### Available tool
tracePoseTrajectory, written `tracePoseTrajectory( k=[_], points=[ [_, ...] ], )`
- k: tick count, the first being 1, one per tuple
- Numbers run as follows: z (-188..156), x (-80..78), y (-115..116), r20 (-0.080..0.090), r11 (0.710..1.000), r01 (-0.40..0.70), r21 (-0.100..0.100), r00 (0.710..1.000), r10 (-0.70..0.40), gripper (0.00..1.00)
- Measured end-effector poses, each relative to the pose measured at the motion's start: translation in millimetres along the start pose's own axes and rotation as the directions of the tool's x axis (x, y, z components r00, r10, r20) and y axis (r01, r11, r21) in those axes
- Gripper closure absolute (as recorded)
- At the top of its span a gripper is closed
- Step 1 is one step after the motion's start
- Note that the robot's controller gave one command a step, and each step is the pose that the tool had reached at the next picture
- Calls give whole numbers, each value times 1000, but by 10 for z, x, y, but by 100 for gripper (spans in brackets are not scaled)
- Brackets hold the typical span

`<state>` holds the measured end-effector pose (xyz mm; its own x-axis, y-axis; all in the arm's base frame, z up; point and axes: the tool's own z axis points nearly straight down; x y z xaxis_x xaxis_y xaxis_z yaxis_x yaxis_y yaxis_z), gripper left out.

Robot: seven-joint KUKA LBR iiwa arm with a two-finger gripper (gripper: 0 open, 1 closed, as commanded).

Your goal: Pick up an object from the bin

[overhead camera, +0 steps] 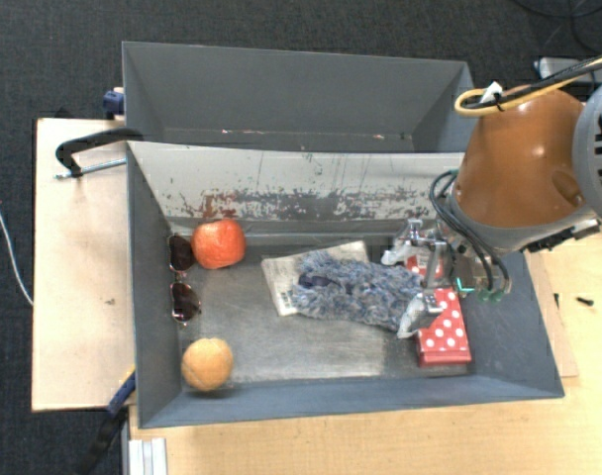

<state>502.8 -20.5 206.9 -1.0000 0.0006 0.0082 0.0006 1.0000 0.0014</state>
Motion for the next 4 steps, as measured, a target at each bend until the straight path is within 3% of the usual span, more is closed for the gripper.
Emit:
tracePoseTrajectory(
  k=[1,2,3,4],
  points=[
    [-21,-4,0,4,1000,0,0,1000,0,0],
    [347,-176,-68,13,995,95,2,995,-95,0],
    [1016,-136,193,15,960,279,6,960,-279,0],
    [1211,-612,494,59,953,302,21,951,-302,100]
  ],
)
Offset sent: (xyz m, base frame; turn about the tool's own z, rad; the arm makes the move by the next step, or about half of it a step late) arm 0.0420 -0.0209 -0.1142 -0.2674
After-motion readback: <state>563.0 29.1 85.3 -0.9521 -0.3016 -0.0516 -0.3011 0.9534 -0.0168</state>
